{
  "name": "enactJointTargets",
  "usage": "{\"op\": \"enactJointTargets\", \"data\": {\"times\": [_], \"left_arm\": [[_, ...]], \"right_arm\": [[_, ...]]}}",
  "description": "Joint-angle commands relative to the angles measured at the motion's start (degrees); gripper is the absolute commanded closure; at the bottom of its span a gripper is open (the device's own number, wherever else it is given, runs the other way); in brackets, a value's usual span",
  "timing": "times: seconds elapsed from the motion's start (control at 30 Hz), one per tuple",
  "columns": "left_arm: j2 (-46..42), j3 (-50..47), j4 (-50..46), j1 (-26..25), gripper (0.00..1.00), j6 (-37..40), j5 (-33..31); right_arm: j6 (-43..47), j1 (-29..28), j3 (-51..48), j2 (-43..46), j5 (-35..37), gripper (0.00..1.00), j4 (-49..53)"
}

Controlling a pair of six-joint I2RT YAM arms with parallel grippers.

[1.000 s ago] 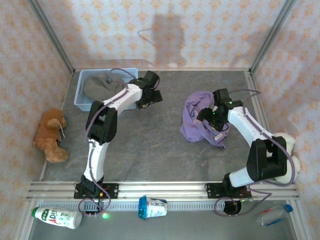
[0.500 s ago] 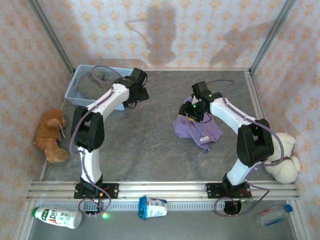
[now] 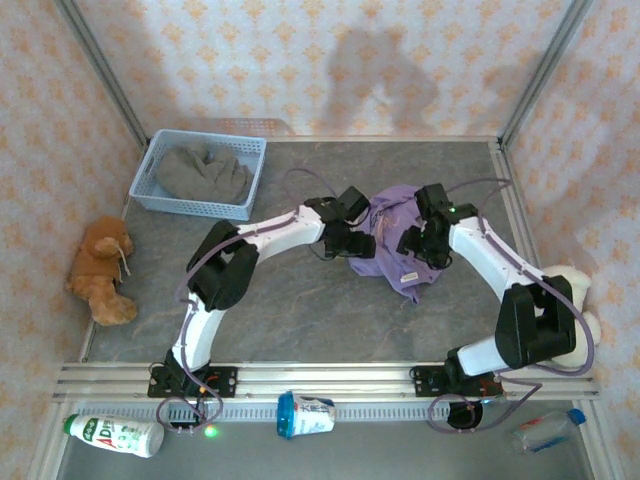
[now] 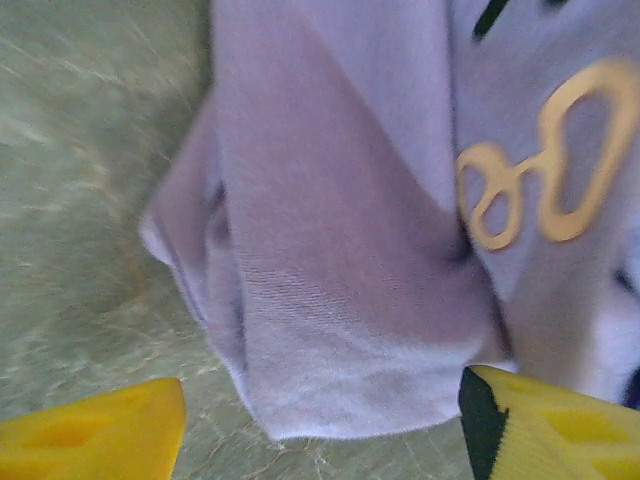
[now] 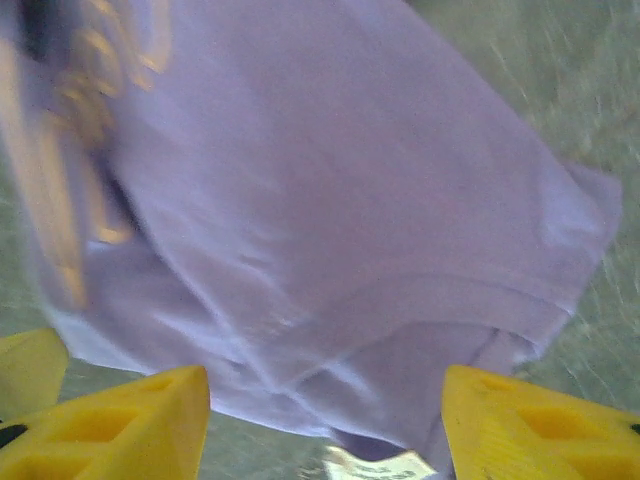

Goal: Fold and stack the mixed laundry pile

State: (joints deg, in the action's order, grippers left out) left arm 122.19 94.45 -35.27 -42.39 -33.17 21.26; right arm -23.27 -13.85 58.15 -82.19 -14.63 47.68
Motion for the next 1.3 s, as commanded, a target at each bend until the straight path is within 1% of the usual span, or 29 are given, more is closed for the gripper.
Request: {"op": "enactJointTargets", "data": {"times": [0.0,0.07,0.1,0.13,0.17,0.2,0.23,0.3,0.4,0.43,0.53,0.63,0.67,0.77,0.83,0.87,0.93,1.0,1.1,1.17,1.2,1.23,1.27], "left_arm": [[1.9,2.1,-1.2,0.0,0.34,2.2,2.4],[3.8,4.2,-3.5,0.0,0.49,3.8,1.1],[4.7,5.2,-4.7,0.0,0.59,4.4,0.3],[5.3,5.9,-5.7,0.2,0.66,4.7,-0.2],[5.6,6.6,-6.6,0.3,0.77,4.8,-1.2],[5.5,6.8,-7.3,0.5,0.91,4.6,-2.0],[5.1,6.8,-7.7,0.8,1.00,4.4,-2.8],[3.1,6.3,-8.5,1.8,1.00,3.7,-5.2],[-0.9,6.4,-9.4,4.8,1.00,2.8,-6.2],[-2.3,6.7,-9.5,6.1,1.00,1.4,-6.1],[-6.9,9.5,-10.4,10.9,1.00,0.5,-5.5],[-9.9,16.9,-13.3,15.0,1.00,2.2,-4.6],[-10.4,20.2,-15.0,16.2,1.00,3.8,-4.5],[-11.4,29.9,-19.5,18.3,1.00,6.4,-4.7],[-12.4,33.0,-20.5,18.8,1.00,7.3,-5.1],[-14.8,33.2,-20.3,18.9,1.00,7.3,-5.3],[-17.7,30.4,-18.8,18.9,1.00,6.4,-4.5],[-20.9,24.6,-16.3,18.9,1.00,5.0,-3.4],[-25.1,13.9,-12.5,18.8,1.00,3.3,-4.2],[-26.0,6.5,-9.2,18.8,1.00,2.9,-5.4],[-25.5,3.9,-8.1,18.8,0.84,1.1,-5.5],[-23.8,2.0,-8.2,18.8,0.65,0.4,-5.5],[-21.7,1.1,-9.0,18.8,0.51,-0.4,-4.9]], "right_arm": [[-2.1,0.3,-2.8,-0.7,-3.9,0.39,-2.5],[-3.2,0.4,-3.9,-1.9,-5.4,0.46,-4.3],[-3.5,0.5,-4.0,-2.5,-6.1,0.54,-4.8],[-3.6,0.6,-3.9,-2.8,-6.3,0.63,-5.1],[-3.8,0.7,-3.6,-3.0,-6.4,0.73,-5.2],[-3.8,1.0,-3.1,-2.9,-6.3,0.88,-5.1],[-3.9,1.5,-2.6,-2.6,-5.5,1.00,-4.7],[-3.9,3.2,-0.8,-1.6,-3.3,1.00,-3.2],[-3.3,7.0,4.0,0.3,-3.1,1.00,-1.2],[-3.1,8.0,6.4,0.9,-3.1,1.00,-0.3],[-1.5,9.8,17.2,1.2,-2.0,1.00,2.5],[0.7,10.0,31.0,-1.3,-1.7,1.00,5.9],[1.2,10.0,36.0,-2.2,-1.3,1.00,6.9],[2.9,10.1,48.7,-4.9,0.0,1.00,10.1],[3.4,10.2,55.5,-6.1,1.9,1.00,12.6],[3.4,10.2,58.1,-6.4,2.9,1.00,13.7],[3.1,10.7,59.6,-5.9,3.5,1.00,14.6],[2.4,10.8,57.5,-4.8,2.6,1.00,14.1],[1.0,10.8,50.7,-3.9,1.5,1.00,12.2],[0.5,10.9,45.4,-4.7,2.3,1.00,9.2],[0.6,11.1,43.4,-5.8,3.3,1.00,7.5],[0.6,11.6,41.9,-7.9,4.1,1.00,5.9],[1.1,12.3,41.5,-10.9,3.3,0.96,4.0]]}}
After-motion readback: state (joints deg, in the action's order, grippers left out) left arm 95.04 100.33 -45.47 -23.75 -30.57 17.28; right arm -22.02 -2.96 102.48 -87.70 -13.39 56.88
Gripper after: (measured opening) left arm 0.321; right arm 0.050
